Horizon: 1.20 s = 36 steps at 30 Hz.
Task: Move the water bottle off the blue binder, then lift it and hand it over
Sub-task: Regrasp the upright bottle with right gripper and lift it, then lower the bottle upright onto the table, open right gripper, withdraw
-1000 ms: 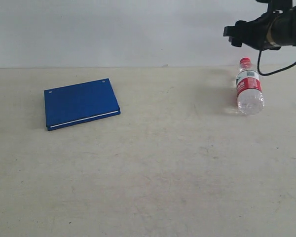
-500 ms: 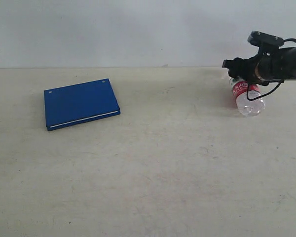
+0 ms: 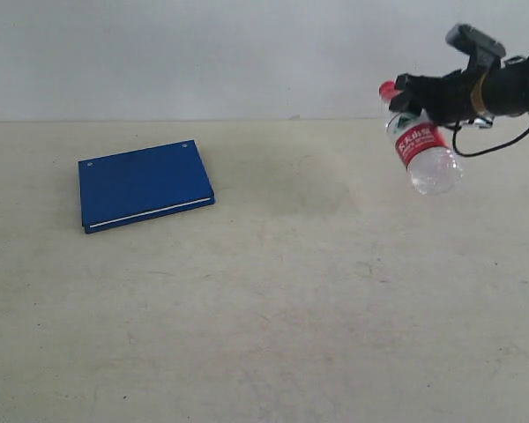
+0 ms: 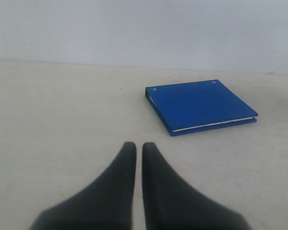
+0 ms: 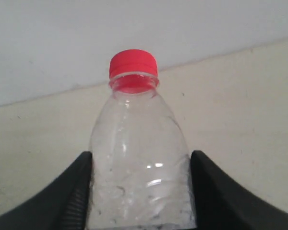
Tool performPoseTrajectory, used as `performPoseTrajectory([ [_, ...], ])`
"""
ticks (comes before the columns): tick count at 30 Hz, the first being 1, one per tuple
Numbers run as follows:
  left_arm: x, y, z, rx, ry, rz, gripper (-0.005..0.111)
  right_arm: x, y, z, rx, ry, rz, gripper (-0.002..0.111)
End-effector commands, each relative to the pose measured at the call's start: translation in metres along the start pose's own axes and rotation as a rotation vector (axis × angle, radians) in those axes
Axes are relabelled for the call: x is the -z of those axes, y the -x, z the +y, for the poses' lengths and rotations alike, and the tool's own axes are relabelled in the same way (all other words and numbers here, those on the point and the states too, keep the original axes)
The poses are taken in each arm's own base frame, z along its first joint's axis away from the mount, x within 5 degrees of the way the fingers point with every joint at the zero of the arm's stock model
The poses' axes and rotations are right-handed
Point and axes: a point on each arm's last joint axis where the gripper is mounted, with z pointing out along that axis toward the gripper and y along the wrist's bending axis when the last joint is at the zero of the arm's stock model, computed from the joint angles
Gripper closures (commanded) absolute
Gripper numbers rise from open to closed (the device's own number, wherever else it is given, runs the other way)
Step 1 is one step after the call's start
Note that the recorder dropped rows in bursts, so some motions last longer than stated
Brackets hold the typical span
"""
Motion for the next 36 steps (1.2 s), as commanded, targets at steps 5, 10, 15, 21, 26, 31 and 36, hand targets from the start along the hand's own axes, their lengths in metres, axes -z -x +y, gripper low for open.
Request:
performPoseTrajectory([
  [5, 0.0, 0.001, 0.0, 0.014, 0.001, -0.008, 0.102, 0.082, 0.077, 0.045, 0.409, -0.08, -0.26, 0.108],
  [10, 0.0, 0.001, 0.0, 0.014, 0.001, -0.008, 0.102, 0.117, 0.112, 0.045, 0.284, 0.091, -0.648, 0.108],
  [15, 0.0, 0.001, 0.0, 0.014, 0.001, -0.008, 0.102, 0.134, 0.127, 0.051, 0.588, -0.102, -0.81, 0.108],
  [21, 0.0, 0.001, 0.0, 0.014, 0.001, -0.008, 0.102, 0.048, 0.069, 0.019, 0.782, -0.086, -0.521, 0.108],
  [26, 0.0, 0.001, 0.0, 0.014, 0.001, -0.008, 0.102, 0.008, 0.038, -0.012, 0.759, -0.091, -0.571, 0.108],
  [31, 0.0, 0.001, 0.0, 0.014, 0.001, -0.008, 0.102, -0.004, 0.027, -0.029, 0.61, -0.098, -0.741, 0.108],
  [36, 0.0, 0.001, 0.0, 0.014, 0.001, -0.008, 0.102, -0.006, 0.025, -0.039, 0.512, -0.135, -0.782, 0.108],
])
